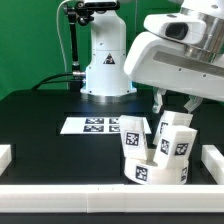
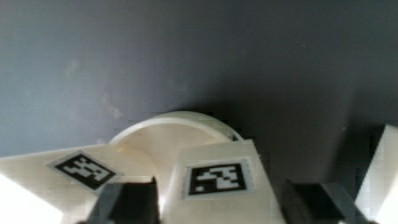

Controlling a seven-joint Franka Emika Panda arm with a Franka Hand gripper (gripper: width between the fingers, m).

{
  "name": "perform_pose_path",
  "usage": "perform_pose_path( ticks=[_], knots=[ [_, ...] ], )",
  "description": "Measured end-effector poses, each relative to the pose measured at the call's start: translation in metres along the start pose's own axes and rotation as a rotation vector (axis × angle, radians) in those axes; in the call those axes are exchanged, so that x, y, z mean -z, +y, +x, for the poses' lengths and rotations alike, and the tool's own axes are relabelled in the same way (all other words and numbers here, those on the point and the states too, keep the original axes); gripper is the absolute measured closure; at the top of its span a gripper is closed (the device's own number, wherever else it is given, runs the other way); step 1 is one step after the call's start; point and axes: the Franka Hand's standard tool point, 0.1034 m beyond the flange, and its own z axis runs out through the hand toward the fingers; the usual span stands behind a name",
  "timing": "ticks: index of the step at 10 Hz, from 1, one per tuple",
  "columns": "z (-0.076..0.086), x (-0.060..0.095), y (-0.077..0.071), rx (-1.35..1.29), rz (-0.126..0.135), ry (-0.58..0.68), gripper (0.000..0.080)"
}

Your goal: Assemble stool

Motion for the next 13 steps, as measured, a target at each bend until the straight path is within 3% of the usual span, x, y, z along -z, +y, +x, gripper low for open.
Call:
perform_pose_path(
  ticks=[2, 3, 5, 6, 7, 11, 12, 13],
  knots=[
    [-0.0012, -0.0004, 0.0004, -0.035, 0.004, -0.009, 0.0463],
    [-0.0038, -0.0006, 0.0015, -0.073, 0.020, -0.037, 0.0463],
    [-0.0033, -0.0007, 0.0018, -0.070, 0.019, -0.035, 0.0463],
    [-0.0033, -0.0007, 0.0017, -0.070, 0.019, -0.035, 0.0278],
    [-0.0033, -0.0008, 0.0017, -0.070, 0.019, -0.035, 0.0186],
    [-0.0034, -0.0008, 0.0017, -0.070, 0.019, -0.035, 0.0151],
    [-0.0033, -0.0009, -0.0003, -0.110, 0.053, -0.032, 0.0150],
    [-0.0039, -0.0007, -0.0014, -0.199, 0.128, -0.025, 0.0150]
  ],
)
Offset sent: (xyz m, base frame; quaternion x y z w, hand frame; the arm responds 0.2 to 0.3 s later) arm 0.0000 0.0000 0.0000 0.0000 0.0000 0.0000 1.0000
